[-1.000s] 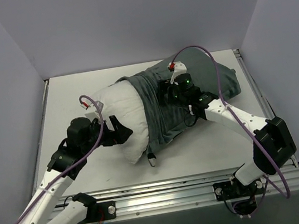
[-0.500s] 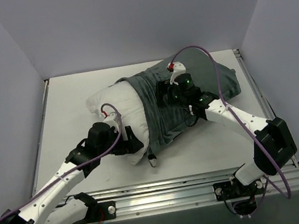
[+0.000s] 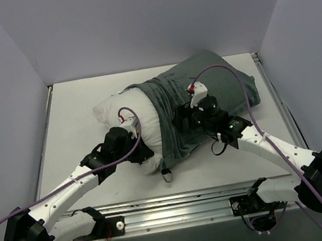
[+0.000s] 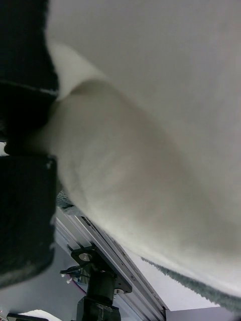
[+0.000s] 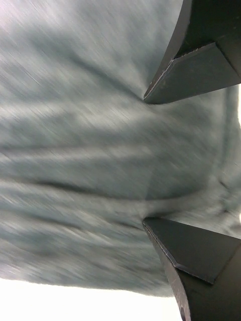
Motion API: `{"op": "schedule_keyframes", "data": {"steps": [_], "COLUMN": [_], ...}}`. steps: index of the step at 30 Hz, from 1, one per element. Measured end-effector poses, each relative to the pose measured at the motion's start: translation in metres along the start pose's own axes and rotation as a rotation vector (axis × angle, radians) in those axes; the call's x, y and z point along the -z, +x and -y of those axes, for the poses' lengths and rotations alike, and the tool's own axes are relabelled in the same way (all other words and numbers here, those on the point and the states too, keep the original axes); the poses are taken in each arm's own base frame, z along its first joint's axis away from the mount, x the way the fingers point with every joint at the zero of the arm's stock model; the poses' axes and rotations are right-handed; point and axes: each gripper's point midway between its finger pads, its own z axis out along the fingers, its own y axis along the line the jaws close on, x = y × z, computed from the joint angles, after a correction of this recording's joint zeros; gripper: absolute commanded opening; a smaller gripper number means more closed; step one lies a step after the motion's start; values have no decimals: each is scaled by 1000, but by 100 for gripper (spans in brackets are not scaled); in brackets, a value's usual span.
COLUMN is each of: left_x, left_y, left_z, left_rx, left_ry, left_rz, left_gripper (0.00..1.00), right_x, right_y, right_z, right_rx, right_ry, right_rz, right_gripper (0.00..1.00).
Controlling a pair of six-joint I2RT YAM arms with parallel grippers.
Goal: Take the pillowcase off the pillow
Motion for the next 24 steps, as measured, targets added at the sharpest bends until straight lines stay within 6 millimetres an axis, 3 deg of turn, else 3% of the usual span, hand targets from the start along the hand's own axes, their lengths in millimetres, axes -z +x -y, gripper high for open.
{"op": "schedule_keyframes", "data": {"steps": [7,14,21,24], "left_x": [-3,1,1,1], "left_y": [-24,-42,-37,-37], "left_z": [15,22,16,13], "left_rx": [-4,-16,-18,-18], "left_ry": [2,-17,-53,-65], "left_rz": [22,54,33,32], "left_gripper": [2,2,2,2], "right_x": [18,27,21,17], "right_y": [38,70,87,91], "right_z": [-42,-70,-72,-70], "right_rx": [43,54,74,71], "right_ry": [-67,-85,1,40], "right_rz": [-68,-132,-163,-168], "right_gripper": [90,90,87,76]}}
